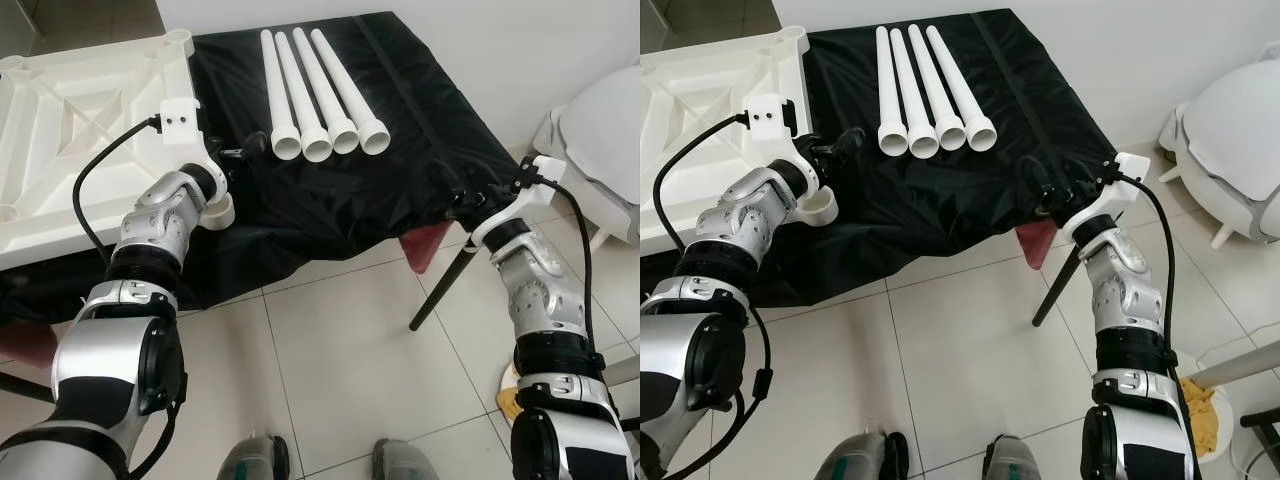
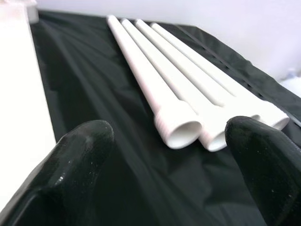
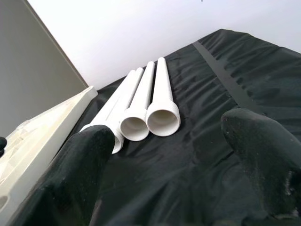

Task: Building children table

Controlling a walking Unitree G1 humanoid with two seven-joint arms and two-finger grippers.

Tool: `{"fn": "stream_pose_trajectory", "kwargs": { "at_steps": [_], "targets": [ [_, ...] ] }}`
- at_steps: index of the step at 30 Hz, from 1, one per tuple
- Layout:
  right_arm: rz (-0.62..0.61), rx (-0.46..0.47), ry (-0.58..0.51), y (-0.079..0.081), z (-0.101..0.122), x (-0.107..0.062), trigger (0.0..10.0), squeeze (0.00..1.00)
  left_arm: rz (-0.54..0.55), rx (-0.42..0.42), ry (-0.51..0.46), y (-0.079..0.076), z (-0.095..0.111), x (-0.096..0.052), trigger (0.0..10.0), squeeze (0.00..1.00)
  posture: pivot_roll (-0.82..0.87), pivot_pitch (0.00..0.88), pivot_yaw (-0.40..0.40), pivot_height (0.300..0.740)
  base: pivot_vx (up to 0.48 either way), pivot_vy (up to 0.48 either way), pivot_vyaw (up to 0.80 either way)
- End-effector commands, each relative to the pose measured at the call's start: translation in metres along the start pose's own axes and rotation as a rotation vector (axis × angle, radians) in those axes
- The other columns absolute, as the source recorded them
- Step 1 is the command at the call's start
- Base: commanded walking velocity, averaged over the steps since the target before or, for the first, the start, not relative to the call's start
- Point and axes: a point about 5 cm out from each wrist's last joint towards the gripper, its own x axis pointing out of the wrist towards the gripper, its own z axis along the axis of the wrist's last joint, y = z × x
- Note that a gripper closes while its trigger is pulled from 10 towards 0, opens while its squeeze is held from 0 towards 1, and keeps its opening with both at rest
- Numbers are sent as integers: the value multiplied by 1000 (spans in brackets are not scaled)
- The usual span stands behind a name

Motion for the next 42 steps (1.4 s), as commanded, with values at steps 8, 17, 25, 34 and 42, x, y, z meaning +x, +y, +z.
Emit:
{"fn": "stream_pose_trajectory", "kwargs": {
  "at_steps": [8, 17, 25, 34, 42],
  "targets": [
    [-85, -189, -27, 1, 6, -1, 10000, 0, 56, -98, -27, -11, 6, 5, 10000, 0, -23, 58, 85, 740, 0, 0, 0],
    [-151, -293, -99, 5, 18, 5, 10000, 0, 101, 127, -84, -19, 17, 11, 10000, 0, -34, 58, 77, 740, 0, 0, 562],
    [-179, -352, -129, 11, 13, -11, 10000, 0, 157, 143, -119, -25, -6, -4, 10000, 0, -33, 53, 65, 740, 0, 0, 786],
    [-187, -372, -129, 15, 6, -21, 10000, 0, 172, 139, -131, -20, -21, -21, 10000, 0, -33, 78, 76, 740, 0, 0, 770],
    [-201, -407, -117, 14, 3, -34, 10000, 0, 169, 195, -139, -14, -19, -33, 10000, 0, -29, 79, 73, 740, 0, 0, 794]
  ]
}}
